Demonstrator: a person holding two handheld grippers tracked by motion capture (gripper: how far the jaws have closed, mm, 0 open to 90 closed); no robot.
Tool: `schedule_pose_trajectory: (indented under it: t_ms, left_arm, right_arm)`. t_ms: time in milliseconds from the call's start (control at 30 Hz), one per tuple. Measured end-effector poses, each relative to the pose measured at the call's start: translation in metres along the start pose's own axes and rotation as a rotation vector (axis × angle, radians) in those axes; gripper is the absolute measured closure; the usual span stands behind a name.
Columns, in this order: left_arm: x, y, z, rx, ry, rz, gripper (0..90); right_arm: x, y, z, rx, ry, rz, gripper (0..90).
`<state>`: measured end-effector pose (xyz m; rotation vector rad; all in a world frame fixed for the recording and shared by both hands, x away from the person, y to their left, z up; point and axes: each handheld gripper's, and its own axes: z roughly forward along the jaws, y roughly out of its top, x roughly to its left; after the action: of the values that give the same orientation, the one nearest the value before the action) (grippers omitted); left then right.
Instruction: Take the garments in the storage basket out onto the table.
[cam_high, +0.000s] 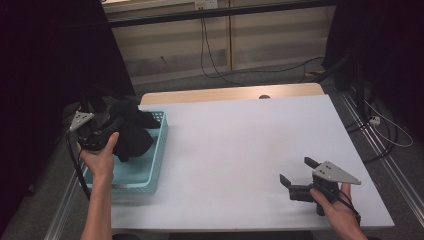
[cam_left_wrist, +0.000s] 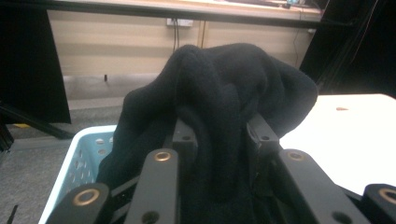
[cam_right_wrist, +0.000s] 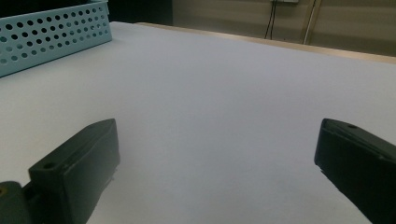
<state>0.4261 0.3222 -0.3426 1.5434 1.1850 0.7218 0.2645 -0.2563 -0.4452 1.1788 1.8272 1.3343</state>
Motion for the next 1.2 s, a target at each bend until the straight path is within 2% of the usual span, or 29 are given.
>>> schedule_pose_trajectory:
  t_ms: [233,467,700,1200]
  left_arm:
    - [-0.002,0.007,-0.009,-0.057,0.007,0.001,70.5]
    - [-0.009,0.014,-0.016,-0.104,0.013,0.02,70.5]
    - [-0.016,0.022,-0.023,-0.143,-0.016,0.022,70.5]
    - [-0.024,0.041,-0.039,-0.217,-0.046,0.04,70.5]
  right_arm:
    - [0.0,0.0,0.0,0.0,0.0,0.0,0.0]
    - [0.0,0.0,-0.001,0.0,-0.001,-0.001,0.0]
    - [0.0,0.0,-0.001,-0.001,-0.002,0.0,0.0]
    - [0.0,-0.001,-0.001,0.003,-0.004,0.01,0.0]
